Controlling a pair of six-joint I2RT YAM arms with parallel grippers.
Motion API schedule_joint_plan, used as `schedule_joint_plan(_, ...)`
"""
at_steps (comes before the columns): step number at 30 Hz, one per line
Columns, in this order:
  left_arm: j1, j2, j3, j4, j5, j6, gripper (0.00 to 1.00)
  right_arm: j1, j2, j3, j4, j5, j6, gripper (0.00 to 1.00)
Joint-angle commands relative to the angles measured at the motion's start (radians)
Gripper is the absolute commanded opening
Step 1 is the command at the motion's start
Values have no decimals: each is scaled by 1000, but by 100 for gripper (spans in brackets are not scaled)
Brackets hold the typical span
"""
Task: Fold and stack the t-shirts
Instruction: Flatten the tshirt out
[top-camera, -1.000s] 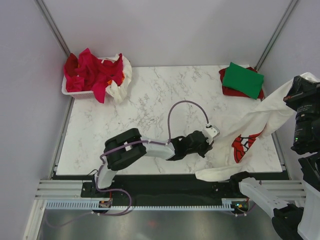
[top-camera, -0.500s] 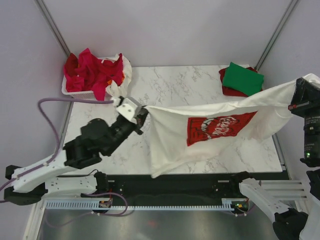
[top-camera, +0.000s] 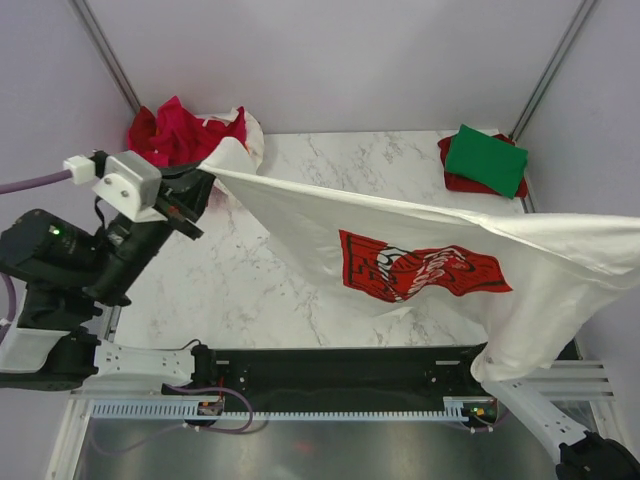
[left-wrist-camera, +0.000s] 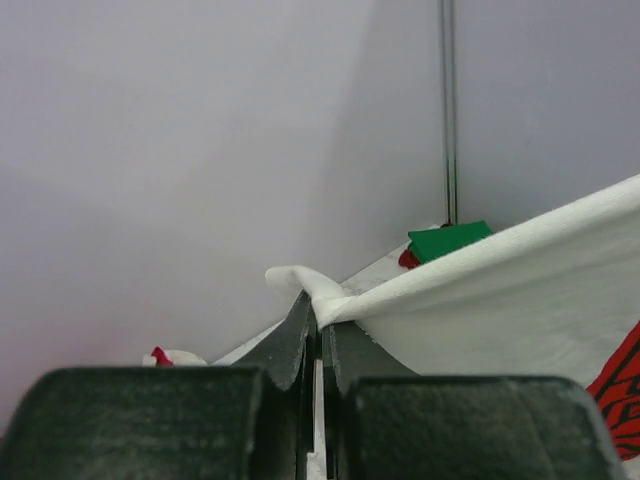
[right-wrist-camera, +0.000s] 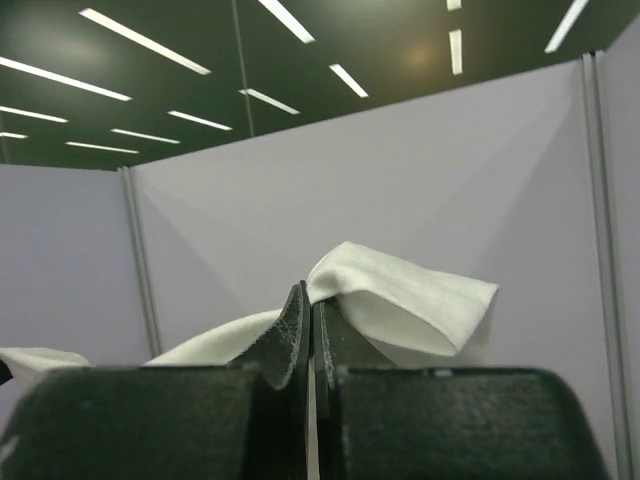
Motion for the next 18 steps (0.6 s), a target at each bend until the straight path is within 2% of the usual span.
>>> schedule_joint_plan(1,-5,4,119,-36,41,116,2,23,-1,42,66,-90,-51,0)
schedule_joint_plan(5,-5,1,136,-41,64,133,2,27,-10,49,66,-92,-68,0)
schedule_joint_plan(8,-7,1,104,-39,50,145,2,33,7,4,53,-3,-60,0)
schedule_joint_plan(9,-7,-3,85,-39,42,147,2,45,16,-10,42,78,-45,0)
schedule_joint_plan(12,-5,-22,-23,-36,30,121,2,97,91,-66,-36,219,25,0)
schedule_joint_plan(13,-7,-43,-101,-33,30,103,2,116,126,-93,-53,258,62,0)
schedule_joint_plan(18,2,-91,-350,-22,13,-34,2,168,209,-288,-62,316,119,0)
